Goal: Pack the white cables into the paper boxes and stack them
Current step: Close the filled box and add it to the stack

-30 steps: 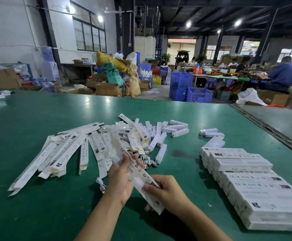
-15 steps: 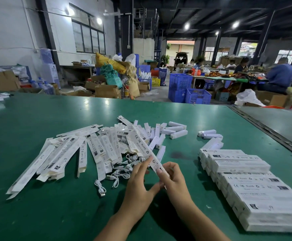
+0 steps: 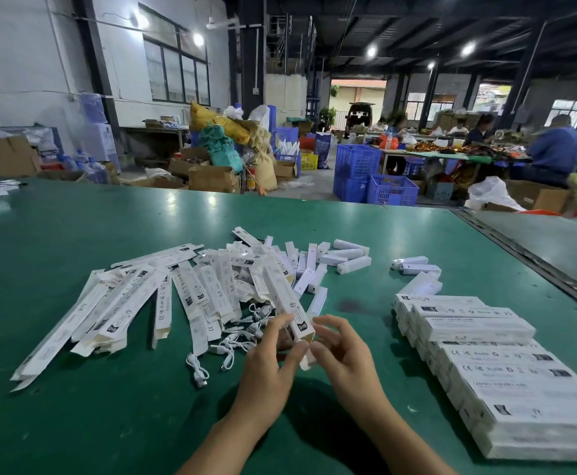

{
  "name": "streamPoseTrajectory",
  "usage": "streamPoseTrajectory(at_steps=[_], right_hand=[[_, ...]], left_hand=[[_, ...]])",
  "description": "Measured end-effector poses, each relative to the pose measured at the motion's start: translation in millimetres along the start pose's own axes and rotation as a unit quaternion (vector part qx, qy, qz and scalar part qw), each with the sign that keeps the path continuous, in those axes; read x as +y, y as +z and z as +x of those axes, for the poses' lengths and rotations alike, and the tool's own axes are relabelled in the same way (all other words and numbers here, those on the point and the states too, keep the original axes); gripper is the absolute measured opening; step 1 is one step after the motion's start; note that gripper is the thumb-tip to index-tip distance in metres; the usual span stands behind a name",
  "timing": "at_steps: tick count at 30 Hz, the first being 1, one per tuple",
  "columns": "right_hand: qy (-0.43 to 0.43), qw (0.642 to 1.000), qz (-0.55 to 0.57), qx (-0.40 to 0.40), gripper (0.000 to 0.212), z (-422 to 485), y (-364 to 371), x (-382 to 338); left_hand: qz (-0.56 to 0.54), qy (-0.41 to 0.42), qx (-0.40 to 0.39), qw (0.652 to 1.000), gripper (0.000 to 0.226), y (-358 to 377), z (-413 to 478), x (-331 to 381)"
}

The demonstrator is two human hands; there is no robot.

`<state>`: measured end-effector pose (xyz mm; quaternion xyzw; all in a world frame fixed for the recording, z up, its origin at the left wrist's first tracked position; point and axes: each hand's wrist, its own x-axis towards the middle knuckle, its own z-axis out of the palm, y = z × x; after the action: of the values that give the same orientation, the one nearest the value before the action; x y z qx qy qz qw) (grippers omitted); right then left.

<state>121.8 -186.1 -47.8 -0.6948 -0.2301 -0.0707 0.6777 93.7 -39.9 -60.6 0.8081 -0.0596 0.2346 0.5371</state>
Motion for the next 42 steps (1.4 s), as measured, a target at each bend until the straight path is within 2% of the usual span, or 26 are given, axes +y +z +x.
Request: streamPoseTrajectory(at_steps=[5, 10, 13, 16, 18, 22, 25, 31, 36, 42], right_hand=[[-0.096, 0.986, -0.136, 0.014, 0.031, -3, 0, 0], [-0.197, 0.952, -0.230, 0.040, 0.015, 0, 0, -1], [-0.212, 0.937, -0.277, -0.011, 0.020, -1, -2, -6], [-0.191, 0.928, -0.307, -0.090, 0.043, -1, -7, -8], [-0.181, 0.926, -0.310, -0.113, 0.050, 0, -8, -7], [-0.198, 0.927, -0.304, -0.093, 0.031, 1, -6, -4], [-0.192, 0.932, -0.296, -0.079, 0.025, 0, -5, -6], [-0.181, 0.938, -0.293, -0.040, 0.038, -1, -3, -6], [-0.232, 0.923, -0.306, 0.004, 0.019, -1, -2, -6], [-0.262, 0.917, -0.300, 0.006, 0.017, 1, -3, -4]], left_hand=[[-0.026, -0.012, -0.015, 0.999, 0.031, -4, 1, -3], [-0.035, -0.023, -0.020, 0.999, 0.027, -7, 1, 0], [-0.030, -0.032, -0.013, 0.999, 0.027, -8, 0, 0], [-0.043, -0.047, -0.011, 0.998, 0.024, -10, 0, -1], [-0.057, -0.056, -0.014, 0.997, 0.025, -11, 1, -2], [-0.066, -0.061, -0.020, 0.996, 0.027, -12, 2, -1], [-0.074, -0.060, -0.021, 0.995, 0.028, -11, 2, -2], [-0.101, -0.061, -0.019, 0.993, 0.028, -9, 3, -3], [-0.107, -0.064, -0.023, 0.992, 0.021, -10, 3, -1], [-0.109, -0.054, -0.018, 0.992, 0.023, -10, 3, 0]])
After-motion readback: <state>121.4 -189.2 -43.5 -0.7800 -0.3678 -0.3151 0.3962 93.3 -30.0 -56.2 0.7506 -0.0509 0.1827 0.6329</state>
